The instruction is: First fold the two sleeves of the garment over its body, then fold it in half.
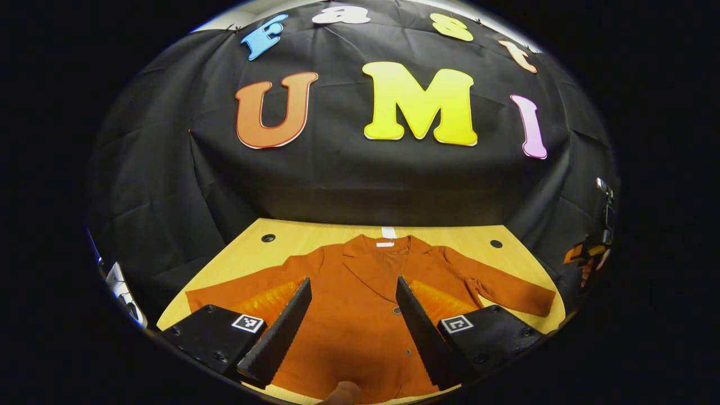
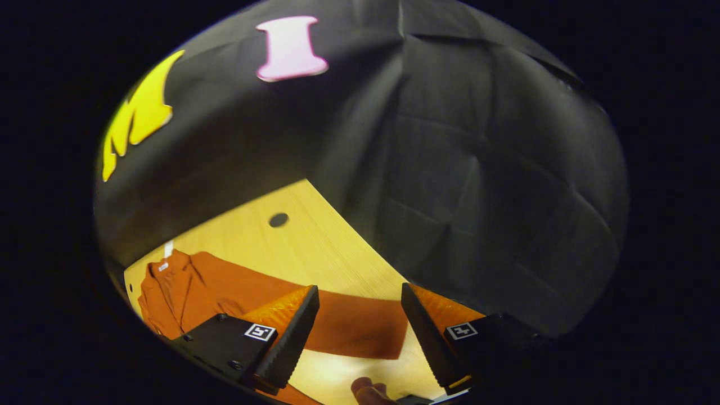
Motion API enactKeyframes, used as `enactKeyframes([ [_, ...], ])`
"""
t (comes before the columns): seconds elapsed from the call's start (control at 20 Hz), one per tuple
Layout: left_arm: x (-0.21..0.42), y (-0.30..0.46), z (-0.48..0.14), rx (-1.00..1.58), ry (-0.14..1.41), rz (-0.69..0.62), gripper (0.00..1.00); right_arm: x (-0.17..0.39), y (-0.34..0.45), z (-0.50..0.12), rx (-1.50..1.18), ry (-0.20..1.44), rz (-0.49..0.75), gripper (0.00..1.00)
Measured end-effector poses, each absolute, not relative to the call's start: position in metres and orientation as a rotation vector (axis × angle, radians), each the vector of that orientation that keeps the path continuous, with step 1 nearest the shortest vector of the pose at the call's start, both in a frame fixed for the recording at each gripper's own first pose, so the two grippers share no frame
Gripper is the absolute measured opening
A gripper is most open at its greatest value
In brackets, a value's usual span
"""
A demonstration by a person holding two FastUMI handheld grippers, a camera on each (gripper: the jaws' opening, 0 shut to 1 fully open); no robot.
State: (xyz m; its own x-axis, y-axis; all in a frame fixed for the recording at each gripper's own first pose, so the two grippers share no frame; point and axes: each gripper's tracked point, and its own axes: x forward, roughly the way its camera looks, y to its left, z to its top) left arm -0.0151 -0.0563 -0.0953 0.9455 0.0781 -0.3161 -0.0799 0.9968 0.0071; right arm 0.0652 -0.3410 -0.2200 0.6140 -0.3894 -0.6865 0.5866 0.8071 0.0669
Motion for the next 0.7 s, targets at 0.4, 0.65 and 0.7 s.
enactKeyframes([
  [0.4,-0.038,-0.080,-0.131,0.036,0.458,0.121,0.98,0.046,-0.376,-0.312,0.511,1.012,-0.600,0.94],
  [0.65,-0.048,-0.092,-0.140,0.043,0.489,0.151,0.99,0.045,-0.375,-0.332,0.572,1.118,-0.580,0.95],
  [0.7,-0.050,-0.095,-0.141,0.044,0.492,0.154,0.98,0.048,-0.369,-0.334,0.594,1.136,-0.554,0.95],
])
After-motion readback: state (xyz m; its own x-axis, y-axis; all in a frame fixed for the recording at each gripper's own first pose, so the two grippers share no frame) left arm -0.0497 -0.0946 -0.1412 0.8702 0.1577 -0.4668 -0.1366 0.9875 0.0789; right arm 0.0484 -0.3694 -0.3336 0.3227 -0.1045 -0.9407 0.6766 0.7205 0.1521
